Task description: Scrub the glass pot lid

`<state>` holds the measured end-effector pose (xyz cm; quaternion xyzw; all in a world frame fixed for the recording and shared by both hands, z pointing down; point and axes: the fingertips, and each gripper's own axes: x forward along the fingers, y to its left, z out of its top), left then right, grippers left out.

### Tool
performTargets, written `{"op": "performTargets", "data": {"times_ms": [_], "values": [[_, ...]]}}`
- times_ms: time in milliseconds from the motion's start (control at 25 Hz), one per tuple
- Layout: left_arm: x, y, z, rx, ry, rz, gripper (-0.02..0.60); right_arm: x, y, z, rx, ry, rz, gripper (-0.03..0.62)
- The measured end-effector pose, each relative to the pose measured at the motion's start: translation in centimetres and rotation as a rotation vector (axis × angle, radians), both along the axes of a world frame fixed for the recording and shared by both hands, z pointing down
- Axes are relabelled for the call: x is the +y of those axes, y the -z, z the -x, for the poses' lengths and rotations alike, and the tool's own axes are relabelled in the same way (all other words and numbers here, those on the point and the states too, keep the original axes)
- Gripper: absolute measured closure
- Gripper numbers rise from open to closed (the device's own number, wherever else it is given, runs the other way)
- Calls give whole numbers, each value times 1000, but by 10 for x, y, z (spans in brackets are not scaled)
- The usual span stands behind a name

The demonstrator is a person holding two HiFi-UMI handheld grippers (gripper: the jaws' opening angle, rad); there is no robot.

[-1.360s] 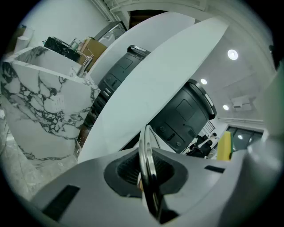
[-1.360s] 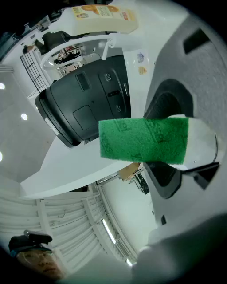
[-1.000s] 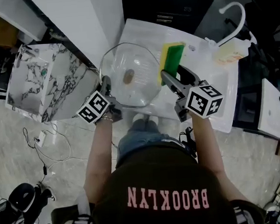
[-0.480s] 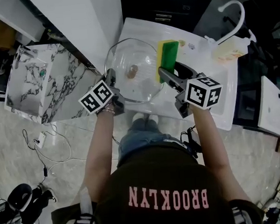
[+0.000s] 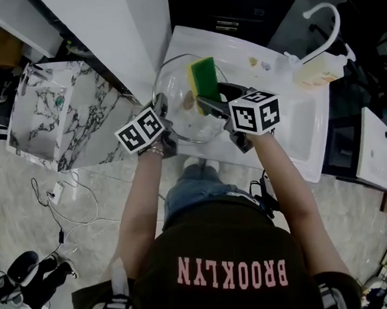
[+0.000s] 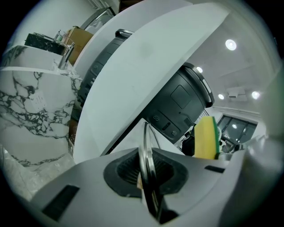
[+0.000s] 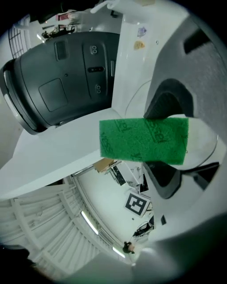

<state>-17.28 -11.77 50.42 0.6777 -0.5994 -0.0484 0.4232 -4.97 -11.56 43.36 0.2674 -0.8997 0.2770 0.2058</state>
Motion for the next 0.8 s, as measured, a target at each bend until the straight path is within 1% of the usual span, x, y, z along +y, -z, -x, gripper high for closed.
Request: {"op": "performTargets", "data": {"times_ms": [280,440,600,800], "values": [[1,-2,0,2,-2,7,561,-22,-23,30,139,170,-13,310],[3,-2,0,2,-4,13,561,-27,-37,45,199,262,-6,310],[3,-1,0,7,-4,8,561,-29,-52,54,259,326,11,310],[4,1,-2,11,-2,8,561,-23,-83,55,383,390,50,310]]}}
